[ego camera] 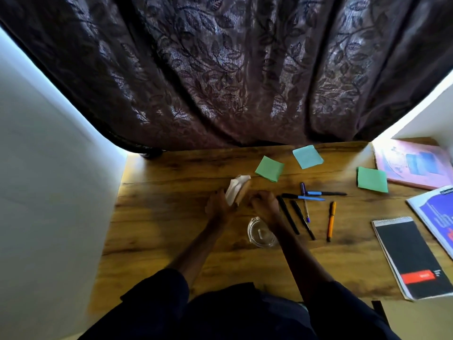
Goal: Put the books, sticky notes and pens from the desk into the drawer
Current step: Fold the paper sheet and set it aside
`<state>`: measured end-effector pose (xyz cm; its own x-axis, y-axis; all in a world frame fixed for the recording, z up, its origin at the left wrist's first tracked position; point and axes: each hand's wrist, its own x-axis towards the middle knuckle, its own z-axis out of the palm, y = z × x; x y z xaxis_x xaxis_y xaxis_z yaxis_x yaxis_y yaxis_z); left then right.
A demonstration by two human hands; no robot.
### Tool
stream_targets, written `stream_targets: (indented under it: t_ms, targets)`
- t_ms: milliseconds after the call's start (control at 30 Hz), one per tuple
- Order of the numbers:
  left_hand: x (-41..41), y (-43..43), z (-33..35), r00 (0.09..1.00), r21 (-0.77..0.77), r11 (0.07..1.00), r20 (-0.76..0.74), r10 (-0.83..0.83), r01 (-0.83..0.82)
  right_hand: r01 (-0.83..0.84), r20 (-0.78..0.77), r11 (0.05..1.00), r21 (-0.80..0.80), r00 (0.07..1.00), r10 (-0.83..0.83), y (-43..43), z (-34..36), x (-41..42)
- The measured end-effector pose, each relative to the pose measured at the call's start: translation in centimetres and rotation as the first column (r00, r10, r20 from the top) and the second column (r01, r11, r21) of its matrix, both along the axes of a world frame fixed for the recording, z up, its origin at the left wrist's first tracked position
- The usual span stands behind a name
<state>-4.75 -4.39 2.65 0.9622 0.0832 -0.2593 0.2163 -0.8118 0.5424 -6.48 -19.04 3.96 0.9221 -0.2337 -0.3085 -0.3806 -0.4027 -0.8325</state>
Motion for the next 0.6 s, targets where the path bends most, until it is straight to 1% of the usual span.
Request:
stream_targets:
  t_ms: [67,167,233,333,433,533,600]
  targets:
    - [-0.3,0.4,0.5,0.999,-0.021,1.0,0.031,0.008,-0.007,0.028,-0.02,0.999,0.019,0.999,-0.028,-0.3,0.0,-0.5]
    - [-1.1,0.9,0.5,0.992,-0.079,0.991,0.055,0.111,-0.107,0.003,0.011,0.991,0.131,1.0,-0.005,-0.7,0.4,-0.8]
    - [-1.4,1.9,-0.1,0.984,-0.112,0.979,0.048,0.174,-0.168,0.0,-0.014,0.986,0.165,1.0,0.003,0.2,0.5,-0.3]
    - [-1.9,3.6,1.8,0.972,-0.119,0.969,0.069,0.225,-0.216,-0.053,-0.078,0.988,0.147,0.995,0.065,2.3,1.0,0.7]
    - [-1.8,6.6,2.4,0.953,-0.111,0.954,0.095,0.288,-0.278,-0.084,-0.061,0.97,0.227,0.993,0.1,4.8,0.8,1.2]
    - [-1.8,10.5,2.5,0.929,-0.141,0.928,0.093,0.359,-0.345,-0.055,-0.065,0.941,0.335,0.995,0.082,8.6,0.2,1.6]
    - [-1.8,12.9,2.5,0.914,-0.149,0.914,0.103,0.394,-0.377,-0.072,-0.085,0.946,0.315,0.991,0.103,11.2,0.3,1.9]
